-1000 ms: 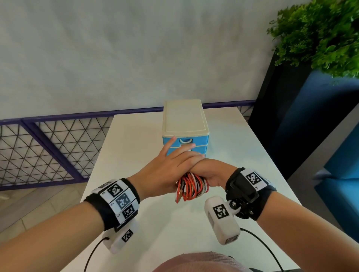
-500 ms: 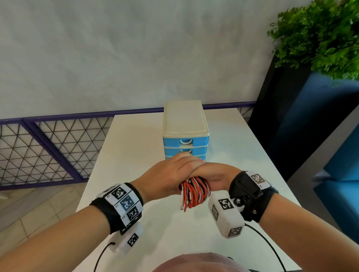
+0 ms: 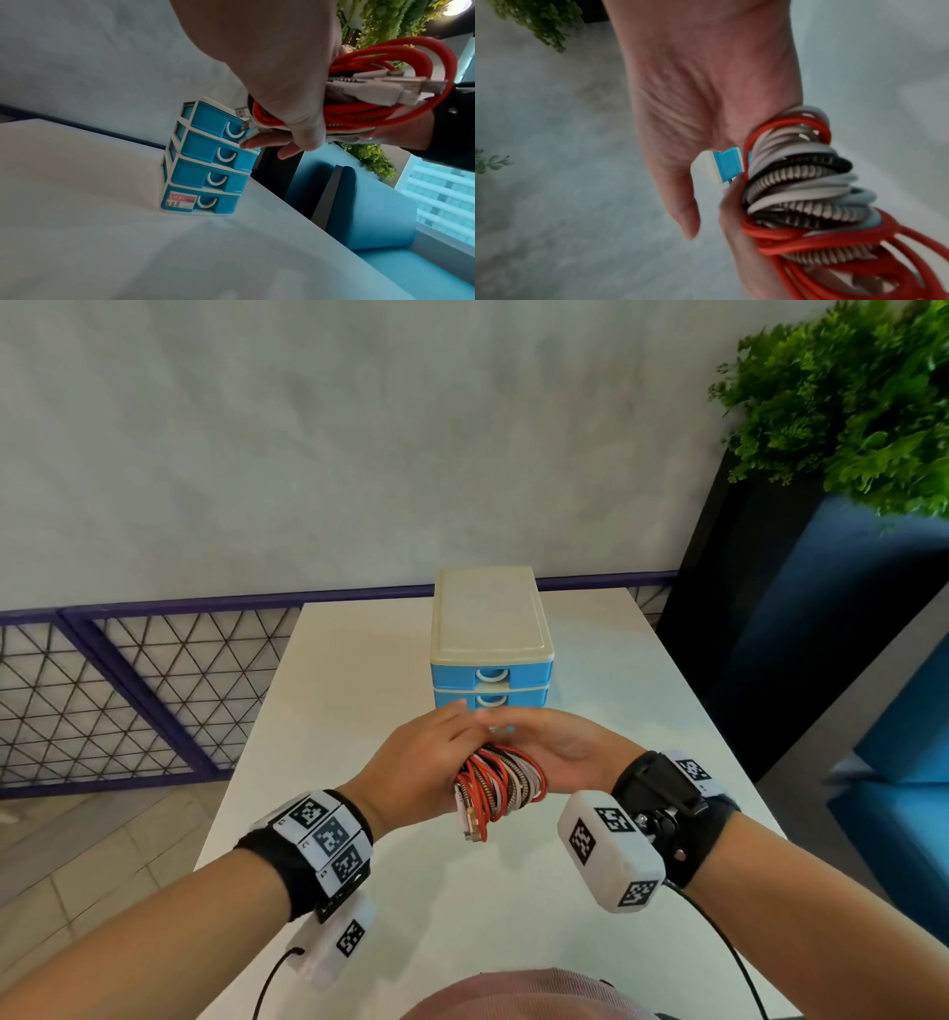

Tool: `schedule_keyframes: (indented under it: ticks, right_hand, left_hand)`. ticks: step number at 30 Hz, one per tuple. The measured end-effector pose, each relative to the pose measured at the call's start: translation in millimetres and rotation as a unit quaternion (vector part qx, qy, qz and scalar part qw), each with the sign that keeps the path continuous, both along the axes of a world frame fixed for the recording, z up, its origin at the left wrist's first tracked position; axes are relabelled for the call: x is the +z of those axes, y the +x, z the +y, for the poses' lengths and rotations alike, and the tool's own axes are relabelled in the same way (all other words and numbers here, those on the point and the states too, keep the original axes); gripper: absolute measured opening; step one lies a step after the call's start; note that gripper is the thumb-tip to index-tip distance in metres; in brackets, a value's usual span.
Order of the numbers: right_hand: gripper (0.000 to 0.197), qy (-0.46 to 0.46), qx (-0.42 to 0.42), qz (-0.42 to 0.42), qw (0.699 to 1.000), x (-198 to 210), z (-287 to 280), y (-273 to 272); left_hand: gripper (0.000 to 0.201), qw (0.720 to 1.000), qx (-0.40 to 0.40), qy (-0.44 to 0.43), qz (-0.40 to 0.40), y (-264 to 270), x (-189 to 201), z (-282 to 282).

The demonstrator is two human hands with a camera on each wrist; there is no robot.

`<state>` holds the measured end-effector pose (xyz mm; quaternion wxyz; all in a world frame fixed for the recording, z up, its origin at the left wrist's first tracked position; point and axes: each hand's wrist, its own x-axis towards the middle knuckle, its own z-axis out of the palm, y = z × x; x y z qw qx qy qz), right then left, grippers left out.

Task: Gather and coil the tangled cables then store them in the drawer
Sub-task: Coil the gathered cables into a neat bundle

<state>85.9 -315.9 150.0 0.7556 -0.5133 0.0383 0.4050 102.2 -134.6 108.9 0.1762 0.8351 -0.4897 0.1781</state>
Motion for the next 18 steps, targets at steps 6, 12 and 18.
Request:
schedule_keyframes:
  ticks: [6, 12, 18]
  right_hand:
    - [0.083, 0.093, -0.02, 0.048, 0.994, -3, -8, 7]
    - [0.084, 0.132, -0.09, 0.043, 0.986, -9, -8, 5]
    - [0.085, 0.076, -0.108, 0.056, 0.99, -19, -6, 8]
  left_hand:
    - [0.034, 0.999, -0.012, 0.028, 0.03, -3, 0, -3]
    - [0.024, 0.999, -0.034, 0.007, 0.016, -3, 3, -6]
    - [0.019, 0.999, -0.021, 0.018, 0.016, -9, 8, -8]
